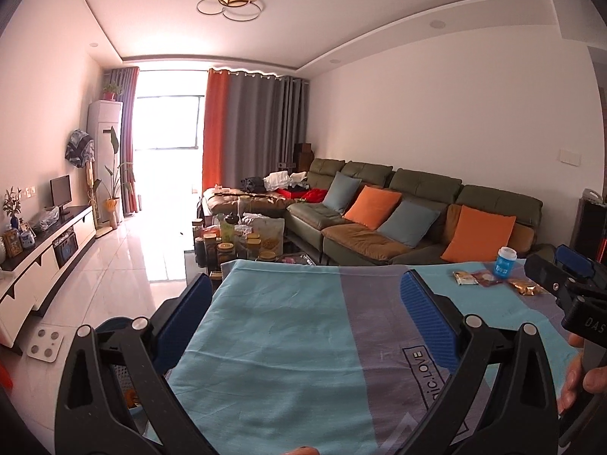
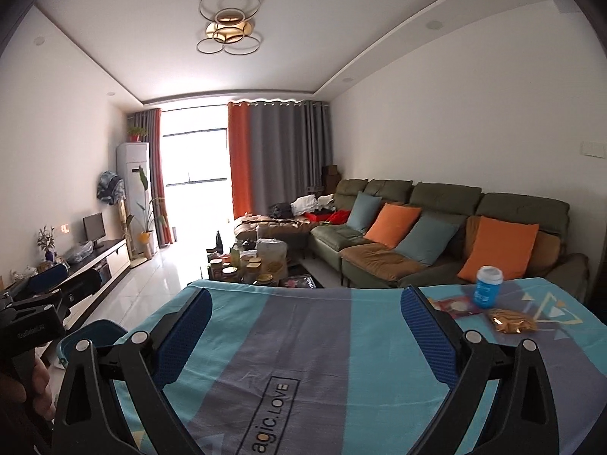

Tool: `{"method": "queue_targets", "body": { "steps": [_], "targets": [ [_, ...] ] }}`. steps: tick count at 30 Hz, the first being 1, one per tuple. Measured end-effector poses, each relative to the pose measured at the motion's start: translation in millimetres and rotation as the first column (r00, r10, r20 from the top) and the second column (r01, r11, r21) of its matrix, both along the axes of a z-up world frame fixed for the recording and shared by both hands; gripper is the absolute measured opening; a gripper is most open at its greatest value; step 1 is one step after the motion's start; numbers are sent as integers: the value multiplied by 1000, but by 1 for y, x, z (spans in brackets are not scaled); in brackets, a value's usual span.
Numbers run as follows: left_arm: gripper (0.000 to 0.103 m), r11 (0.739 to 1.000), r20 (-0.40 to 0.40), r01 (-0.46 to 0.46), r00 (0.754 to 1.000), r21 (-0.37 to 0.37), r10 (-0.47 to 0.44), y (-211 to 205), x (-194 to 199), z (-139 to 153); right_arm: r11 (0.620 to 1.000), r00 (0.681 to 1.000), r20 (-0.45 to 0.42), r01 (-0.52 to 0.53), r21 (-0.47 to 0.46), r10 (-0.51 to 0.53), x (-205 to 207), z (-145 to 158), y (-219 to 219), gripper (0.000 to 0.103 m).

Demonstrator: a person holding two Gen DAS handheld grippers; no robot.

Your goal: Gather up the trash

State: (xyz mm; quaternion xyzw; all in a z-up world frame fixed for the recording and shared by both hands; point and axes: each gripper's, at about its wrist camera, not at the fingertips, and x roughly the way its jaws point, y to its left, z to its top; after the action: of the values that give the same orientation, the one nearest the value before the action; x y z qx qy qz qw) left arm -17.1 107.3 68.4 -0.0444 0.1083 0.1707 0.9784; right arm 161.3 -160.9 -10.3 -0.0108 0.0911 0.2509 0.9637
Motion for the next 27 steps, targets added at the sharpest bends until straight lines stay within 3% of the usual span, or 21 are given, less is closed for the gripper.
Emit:
{"method": "queue_targets", "body": {
  "steps": [27],
  "targets": [
    [98,997,8,62,998,35,-62,-28,-18,-8,989,988,44,146,17,-146,-40,-11,-27,96]
  ]
}}
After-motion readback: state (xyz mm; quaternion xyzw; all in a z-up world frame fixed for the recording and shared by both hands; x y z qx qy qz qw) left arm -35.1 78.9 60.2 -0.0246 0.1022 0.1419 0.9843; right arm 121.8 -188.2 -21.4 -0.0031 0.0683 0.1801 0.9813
